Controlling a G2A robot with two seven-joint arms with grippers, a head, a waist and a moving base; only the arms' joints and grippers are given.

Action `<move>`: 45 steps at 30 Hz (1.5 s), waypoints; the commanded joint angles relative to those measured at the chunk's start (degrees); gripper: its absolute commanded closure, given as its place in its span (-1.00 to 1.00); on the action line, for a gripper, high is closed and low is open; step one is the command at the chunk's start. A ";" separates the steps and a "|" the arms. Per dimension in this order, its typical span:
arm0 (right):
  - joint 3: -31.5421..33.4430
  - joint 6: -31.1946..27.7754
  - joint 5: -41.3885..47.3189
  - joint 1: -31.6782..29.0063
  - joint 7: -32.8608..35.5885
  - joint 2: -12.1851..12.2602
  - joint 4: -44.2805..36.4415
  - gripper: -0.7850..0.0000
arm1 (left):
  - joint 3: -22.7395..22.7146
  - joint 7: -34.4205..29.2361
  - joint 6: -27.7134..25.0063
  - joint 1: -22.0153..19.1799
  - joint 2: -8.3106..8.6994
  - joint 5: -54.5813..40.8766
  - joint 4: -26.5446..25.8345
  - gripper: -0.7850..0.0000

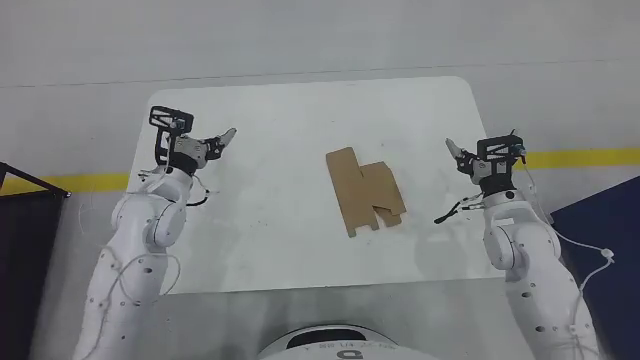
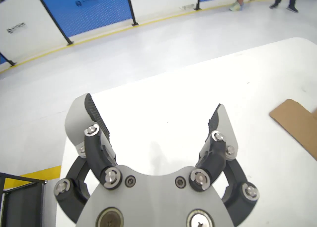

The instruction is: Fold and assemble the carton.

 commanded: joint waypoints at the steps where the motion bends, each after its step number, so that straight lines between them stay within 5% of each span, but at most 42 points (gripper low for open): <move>1: 0.00 0.00 0.00 0.00 0.00 0.00 0.00 -1.00 | 3.37 -8.04 -3.03 -6.15 -0.57 -9.88 2.75 -1.00; 3: 0.00 0.00 0.00 0.00 0.00 0.00 0.00 -1.00 | 4.04 -9.99 -2.02 -9.10 -0.94 -13.71 3.95 -1.00; 12: 0.00 0.00 0.00 0.00 0.00 0.00 0.00 -1.00 | 3.75 -9.43 -1.45 -8.71 -0.94 -13.84 4.39 -1.00; 16: 0.00 0.00 0.00 0.00 0.00 0.00 0.00 -1.00 | 3.84 -12.05 -1.82 -9.68 -1.34 -23.01 7.48 -1.00; 25: 0.00 0.00 0.00 0.00 0.00 0.00 0.00 -1.00 | 20.03 -29.02 -8.58 -30.80 -4.64 -35.05 22.10 -1.00; 29: 0.00 0.00 0.00 0.00 0.00 0.00 0.00 -1.00 | 29.55 -33.80 -17.78 -40.27 -7.50 -40.92 31.25 -1.00; 34: 0.00 0.00 0.00 0.00 0.00 0.00 0.00 -1.00 | 40.03 -28.90 -25.24 -48.17 -11.71 -38.55 41.78 -1.00; 40: 0.00 0.00 0.00 0.00 0.00 0.00 0.00 -1.00 | 49.45 -12.28 -26.34 -51.95 -17.33 -30.17 53.20 -1.00; 45: 0.00 0.00 0.00 0.00 0.00 0.00 0.00 -1.00 | 56.93 -1.60 -22.01 -53.58 -21.56 -16.72 59.33 -1.00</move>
